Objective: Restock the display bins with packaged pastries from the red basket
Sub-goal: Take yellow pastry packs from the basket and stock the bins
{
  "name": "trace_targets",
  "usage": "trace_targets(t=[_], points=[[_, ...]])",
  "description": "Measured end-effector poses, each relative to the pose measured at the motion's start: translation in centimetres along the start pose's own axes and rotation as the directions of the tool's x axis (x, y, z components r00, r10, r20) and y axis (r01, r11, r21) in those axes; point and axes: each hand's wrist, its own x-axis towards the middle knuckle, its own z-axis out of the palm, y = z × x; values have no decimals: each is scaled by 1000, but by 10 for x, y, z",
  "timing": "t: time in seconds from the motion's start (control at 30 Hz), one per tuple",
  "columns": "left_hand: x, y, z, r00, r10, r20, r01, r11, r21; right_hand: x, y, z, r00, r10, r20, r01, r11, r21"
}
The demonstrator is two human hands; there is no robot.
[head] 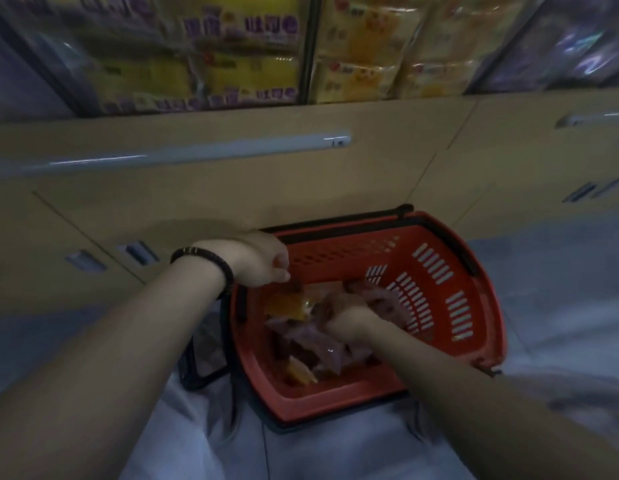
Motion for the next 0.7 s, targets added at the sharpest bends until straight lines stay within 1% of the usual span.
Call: trace_targets(t=[0.07, 0.13, 0.2, 0.27, 0.33, 0.37, 0.43, 0.53, 0.57, 0.6, 0.63, 0.7], points=[[1, 0, -3, 999, -9, 45, 8, 1000, 24, 28, -9, 19, 999, -33, -31, 33, 999, -14], [2, 2, -6, 998, -10, 64, 8, 1000, 28, 42, -24, 32, 992, -79, -101, 80, 997, 5], [3, 3, -8, 997, -9, 75, 7, 1000, 29, 51, -36, 40, 990, -99, -103, 94, 994, -47], [2, 4, -8, 996, -9, 87, 6, 999, 43, 62, -40, 49, 991, -73, -111, 58, 989, -136], [1, 4, -8, 996, -14, 93, 9, 998, 61, 63, -43, 51, 986, -68, -155, 35, 978, -206], [1, 3, -8, 995, -15, 94, 9, 998, 68, 65, -42, 51, 983, -74, -166, 38, 977, -209], [0, 2, -7, 995, -16, 98, 8, 997, 81, 60, -43, 45, 990, -87, -115, 64, 979, -194], [-2, 2, -8, 995, -21, 98, 11, 995, 101, 55, -39, 32, 979, -145, -147, 114, 974, -197], [-2, 2, -8, 995, -18, 97, 7, 994, 108, 52, -39, 27, 979, -153, -134, 127, 975, -185], [-2, 3, -8, 995, -14, 94, 3, 994, 112, 46, -39, 22, 985, -140, -99, 126, 983, -133], [-2, 4, -8, 996, -10, 91, 0, 993, 116, 41, -40, 19, 992, -120, -34, 119, 993, -27], [-2, 5, -6, 996, -5, 95, -7, 992, 124, 31, -42, 24, 992, -63, 112, 49, 991, 122]])
